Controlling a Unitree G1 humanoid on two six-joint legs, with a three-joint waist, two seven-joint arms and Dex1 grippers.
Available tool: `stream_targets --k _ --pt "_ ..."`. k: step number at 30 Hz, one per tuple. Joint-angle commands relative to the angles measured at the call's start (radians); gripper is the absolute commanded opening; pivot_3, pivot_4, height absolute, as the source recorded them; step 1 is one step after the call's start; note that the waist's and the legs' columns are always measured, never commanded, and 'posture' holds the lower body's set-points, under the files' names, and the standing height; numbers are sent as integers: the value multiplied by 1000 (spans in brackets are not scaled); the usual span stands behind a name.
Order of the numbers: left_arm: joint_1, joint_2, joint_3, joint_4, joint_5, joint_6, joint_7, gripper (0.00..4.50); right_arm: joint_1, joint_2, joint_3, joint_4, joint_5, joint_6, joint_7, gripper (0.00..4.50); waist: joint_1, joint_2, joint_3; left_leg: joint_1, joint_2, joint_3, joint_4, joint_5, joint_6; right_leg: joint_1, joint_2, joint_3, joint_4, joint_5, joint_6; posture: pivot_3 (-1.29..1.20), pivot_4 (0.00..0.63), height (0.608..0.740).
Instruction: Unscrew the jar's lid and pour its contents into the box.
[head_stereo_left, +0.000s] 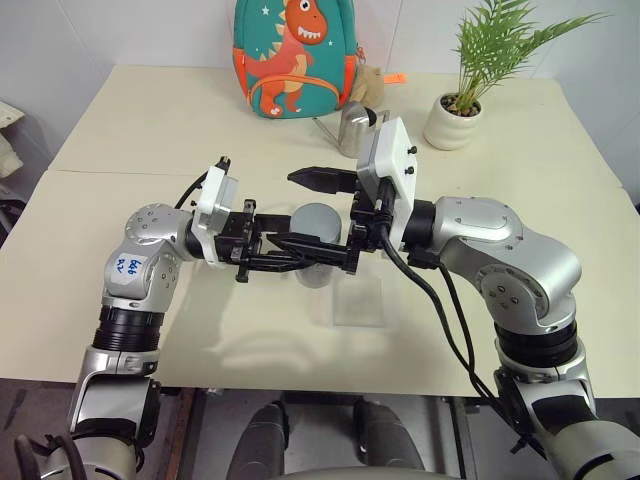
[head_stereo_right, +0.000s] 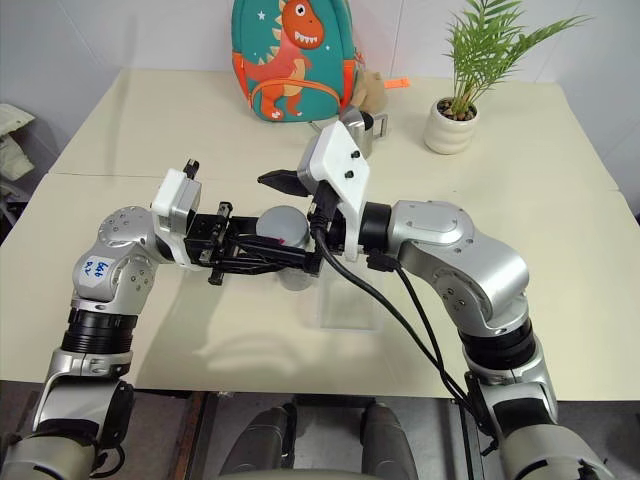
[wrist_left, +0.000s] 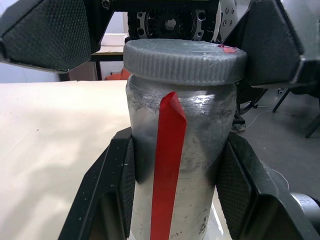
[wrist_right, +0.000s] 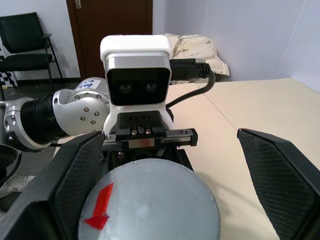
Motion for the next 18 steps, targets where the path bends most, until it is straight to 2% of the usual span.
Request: stream_targets --k 1,18 --pt "-1 20 18 -40 -20 -7 -14 1846 -5 -50 -64 -30 0 14 -13 4459 0 0 0 0 0 0 0 0 0 0 0 0 0 0 0 0 150 740" --pt "-14 33 28 18 -9 -27 -12 1846 49 -220 -189 -120 112 111 -29 4459 3 0 0 0 0 0 0 0 0 0 0 0 -1 0 0 0 150 740"
